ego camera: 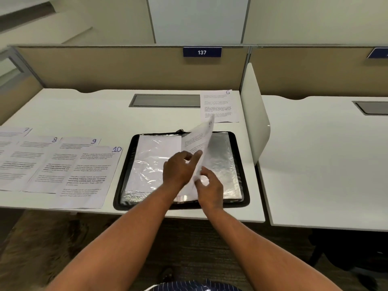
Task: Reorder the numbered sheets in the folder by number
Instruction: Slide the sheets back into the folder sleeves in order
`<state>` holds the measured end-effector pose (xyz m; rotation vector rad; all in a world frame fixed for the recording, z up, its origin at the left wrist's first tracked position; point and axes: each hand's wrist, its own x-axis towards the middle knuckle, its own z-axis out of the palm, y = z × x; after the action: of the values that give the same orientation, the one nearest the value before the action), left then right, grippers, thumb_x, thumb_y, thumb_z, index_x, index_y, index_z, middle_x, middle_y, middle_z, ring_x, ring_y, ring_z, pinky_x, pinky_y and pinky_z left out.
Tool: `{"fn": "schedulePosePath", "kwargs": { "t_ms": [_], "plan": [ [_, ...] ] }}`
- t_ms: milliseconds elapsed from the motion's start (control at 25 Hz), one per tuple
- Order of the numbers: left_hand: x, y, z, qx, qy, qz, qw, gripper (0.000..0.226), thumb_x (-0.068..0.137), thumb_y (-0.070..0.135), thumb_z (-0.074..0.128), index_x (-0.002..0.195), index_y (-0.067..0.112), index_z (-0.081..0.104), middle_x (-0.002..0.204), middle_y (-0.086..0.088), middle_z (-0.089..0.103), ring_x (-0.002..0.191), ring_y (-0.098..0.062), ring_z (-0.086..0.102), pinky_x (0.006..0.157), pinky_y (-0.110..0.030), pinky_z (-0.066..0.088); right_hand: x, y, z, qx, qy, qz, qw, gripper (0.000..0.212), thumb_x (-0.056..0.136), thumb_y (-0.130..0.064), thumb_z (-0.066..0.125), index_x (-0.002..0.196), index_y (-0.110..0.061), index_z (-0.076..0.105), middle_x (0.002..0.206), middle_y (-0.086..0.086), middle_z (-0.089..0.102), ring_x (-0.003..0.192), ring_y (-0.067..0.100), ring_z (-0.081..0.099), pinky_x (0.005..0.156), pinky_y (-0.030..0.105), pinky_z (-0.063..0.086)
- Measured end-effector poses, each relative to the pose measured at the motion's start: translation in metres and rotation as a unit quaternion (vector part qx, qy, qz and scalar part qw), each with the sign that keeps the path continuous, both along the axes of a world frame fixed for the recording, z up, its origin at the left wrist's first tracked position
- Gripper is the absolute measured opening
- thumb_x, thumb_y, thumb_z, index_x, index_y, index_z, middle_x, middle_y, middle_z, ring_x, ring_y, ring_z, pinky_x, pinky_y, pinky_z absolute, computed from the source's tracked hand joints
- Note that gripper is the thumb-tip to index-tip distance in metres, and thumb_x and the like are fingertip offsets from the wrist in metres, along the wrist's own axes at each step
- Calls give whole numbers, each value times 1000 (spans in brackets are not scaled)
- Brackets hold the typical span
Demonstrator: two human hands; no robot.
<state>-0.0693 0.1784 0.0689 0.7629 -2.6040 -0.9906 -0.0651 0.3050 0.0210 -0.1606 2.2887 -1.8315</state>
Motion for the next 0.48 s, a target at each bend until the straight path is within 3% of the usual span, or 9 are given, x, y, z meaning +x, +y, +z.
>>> {"fn": "schedulePosePath", "kwargs": {
  "t_ms": [120, 240, 400, 480],
  "plan": [
    [-14, -32, 28, 14, -69, 8, 997, 64, 79, 82, 53, 91, 22, 69, 86, 8, 69, 83, -18, 64, 73, -34, 50, 8, -13, 9, 62, 66, 124, 988, 34, 96, -31, 70, 129, -31, 63, 134, -14, 64, 128, 1, 52, 106, 19, 39],
    [-8, -70, 37, -13, -98, 37, 994, 38, 84, 46, 70, 76, 9, 69, 72, -6, 66, 77, -29, 67, 63, -32, 45, 15, -26, 11, 99, 131, 209, 964, 39, 93, -50, 67, 128, -34, 62, 148, -16, 54, 139, 2, 41, 115, 26, 31],
    [17, -111, 25, 24, -114, 91, 989, 25, 85, 27, 67, 78, 3, 67, 65, 3, 47, 73, -29, 64, 61, -31, 43, 13, -43, -1, 115, 129, 224, 959, 57, 94, -66, 55, 141, -34, 53, 156, -16, 43, 144, 3, 34, 119, 30, 28],
    [26, -137, 7, 58, -119, 123, 984, 19, 85, 28, 68, 77, 12, 63, 77, -2, 59, 81, -31, 66, 66, -31, 47, 4, -61, -10, 152, 117, 214, 958, 61, 97, -65, 51, 149, -31, 47, 162, -13, 36, 148, 7, 31, 122, 34, 27]
  ]
}}
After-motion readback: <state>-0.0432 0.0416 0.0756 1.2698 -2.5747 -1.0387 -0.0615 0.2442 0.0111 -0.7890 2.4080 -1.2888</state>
